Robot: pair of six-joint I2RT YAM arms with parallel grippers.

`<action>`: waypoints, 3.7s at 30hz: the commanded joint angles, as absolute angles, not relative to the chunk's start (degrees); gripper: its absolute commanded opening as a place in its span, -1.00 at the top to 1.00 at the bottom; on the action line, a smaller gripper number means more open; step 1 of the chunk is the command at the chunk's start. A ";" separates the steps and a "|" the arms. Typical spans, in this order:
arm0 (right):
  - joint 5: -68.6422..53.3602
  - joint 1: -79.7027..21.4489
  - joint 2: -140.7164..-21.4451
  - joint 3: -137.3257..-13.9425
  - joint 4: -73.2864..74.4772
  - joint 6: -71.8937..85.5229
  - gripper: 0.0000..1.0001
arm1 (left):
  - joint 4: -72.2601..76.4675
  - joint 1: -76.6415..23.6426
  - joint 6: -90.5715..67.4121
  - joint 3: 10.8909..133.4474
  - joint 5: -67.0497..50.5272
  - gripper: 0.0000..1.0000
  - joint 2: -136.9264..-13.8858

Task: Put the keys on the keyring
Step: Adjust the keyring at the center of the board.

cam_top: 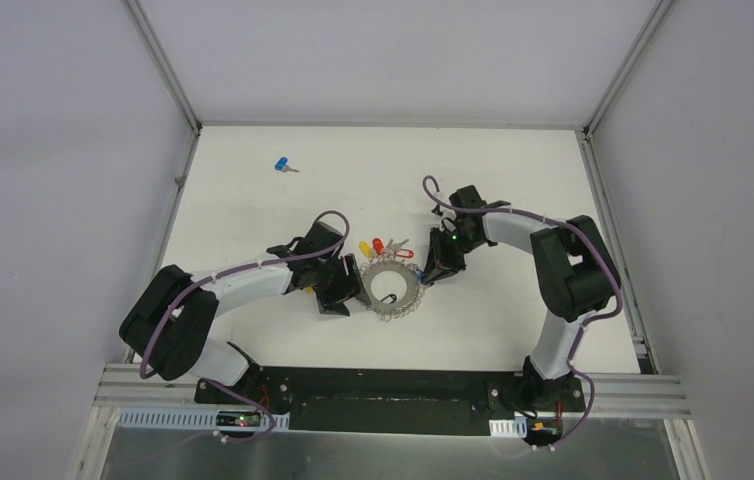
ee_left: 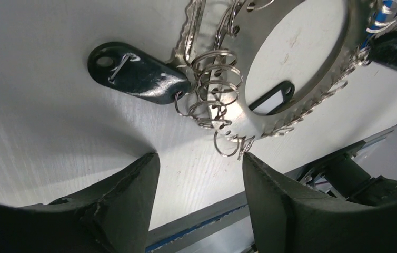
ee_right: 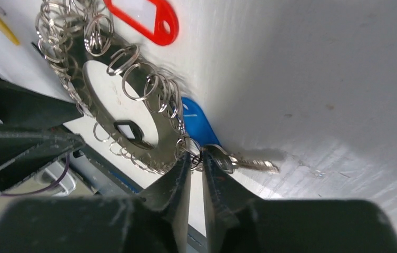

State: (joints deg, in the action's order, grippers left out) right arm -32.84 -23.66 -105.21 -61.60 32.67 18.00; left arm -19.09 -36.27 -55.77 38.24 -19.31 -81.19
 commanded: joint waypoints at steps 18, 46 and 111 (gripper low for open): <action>-39.91 -24.75 -92.45 -48.51 35.57 19.61 0.61 | -27.72 -31.02 -40.74 55.03 -16.05 -0.03 -91.14; -43.35 -23.79 -103.49 -51.50 31.19 18.75 0.30 | -0.12 -30.83 -58.49 34.70 -31.31 0.17 -84.98; -41.68 -20.68 -91.00 -46.49 28.08 24.55 0.04 | -0.10 -33.40 -58.98 26.19 -25.85 -0.28 -67.36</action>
